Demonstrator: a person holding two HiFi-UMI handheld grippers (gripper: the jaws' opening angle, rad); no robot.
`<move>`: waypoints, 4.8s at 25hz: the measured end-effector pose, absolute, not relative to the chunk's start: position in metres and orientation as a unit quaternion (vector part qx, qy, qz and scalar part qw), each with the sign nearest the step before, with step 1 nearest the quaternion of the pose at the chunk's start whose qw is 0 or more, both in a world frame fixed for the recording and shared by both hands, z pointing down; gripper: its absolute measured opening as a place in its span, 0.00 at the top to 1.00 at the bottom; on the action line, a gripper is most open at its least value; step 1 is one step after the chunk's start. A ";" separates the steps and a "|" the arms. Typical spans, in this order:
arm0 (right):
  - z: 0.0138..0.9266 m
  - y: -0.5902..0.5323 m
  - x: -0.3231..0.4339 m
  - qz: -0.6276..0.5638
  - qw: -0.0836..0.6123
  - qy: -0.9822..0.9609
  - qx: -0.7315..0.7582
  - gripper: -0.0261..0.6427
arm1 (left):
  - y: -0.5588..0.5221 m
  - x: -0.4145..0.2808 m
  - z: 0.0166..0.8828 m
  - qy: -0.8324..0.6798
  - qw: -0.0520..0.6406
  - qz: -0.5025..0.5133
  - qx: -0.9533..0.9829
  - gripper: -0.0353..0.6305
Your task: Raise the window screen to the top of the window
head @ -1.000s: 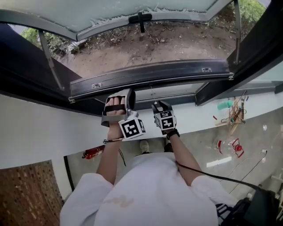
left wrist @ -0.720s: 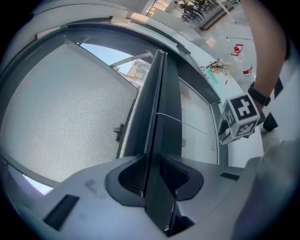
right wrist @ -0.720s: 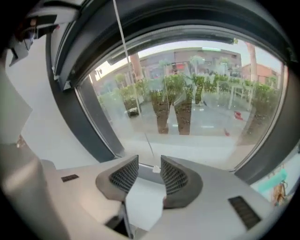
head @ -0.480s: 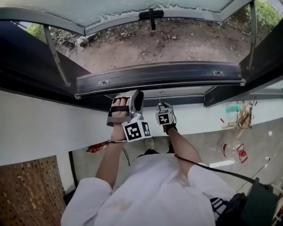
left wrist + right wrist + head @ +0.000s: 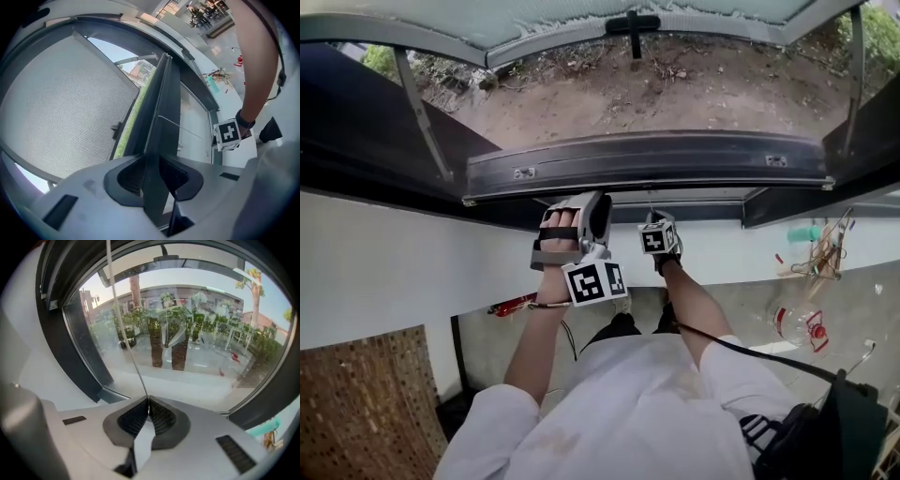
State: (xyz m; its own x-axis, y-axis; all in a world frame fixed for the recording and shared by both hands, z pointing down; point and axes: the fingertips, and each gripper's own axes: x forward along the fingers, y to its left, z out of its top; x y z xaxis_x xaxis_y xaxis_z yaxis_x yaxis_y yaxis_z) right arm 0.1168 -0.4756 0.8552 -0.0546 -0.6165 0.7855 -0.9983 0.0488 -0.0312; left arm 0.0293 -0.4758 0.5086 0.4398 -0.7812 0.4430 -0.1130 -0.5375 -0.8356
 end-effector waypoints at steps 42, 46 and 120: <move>0.806 -0.365 0.124 0.265 0.277 -0.674 0.631 0.96 | -0.472 0.030 0.453 0.350 0.279 -0.247 -0.860 0.81; 0.800 -0.370 0.120 0.255 0.274 -0.682 0.628 0.96 | -0.471 0.028 0.441 0.358 0.257 -0.217 -0.871 0.81; 0.692 -0.387 0.108 0.144 0.176 -0.735 0.639 0.96 | -0.430 0.101 0.468 0.233 -0.129 -0.043 -0.963 0.95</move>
State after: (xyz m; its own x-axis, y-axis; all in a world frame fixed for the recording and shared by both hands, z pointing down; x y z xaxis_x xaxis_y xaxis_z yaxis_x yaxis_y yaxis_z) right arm 0.1078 -0.3869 0.6917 -0.1220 -0.8885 0.4424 -0.9896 0.1428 0.0140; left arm 0.1006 -0.4305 0.4678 0.8881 -0.4369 0.1426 -0.4590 -0.8584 0.2288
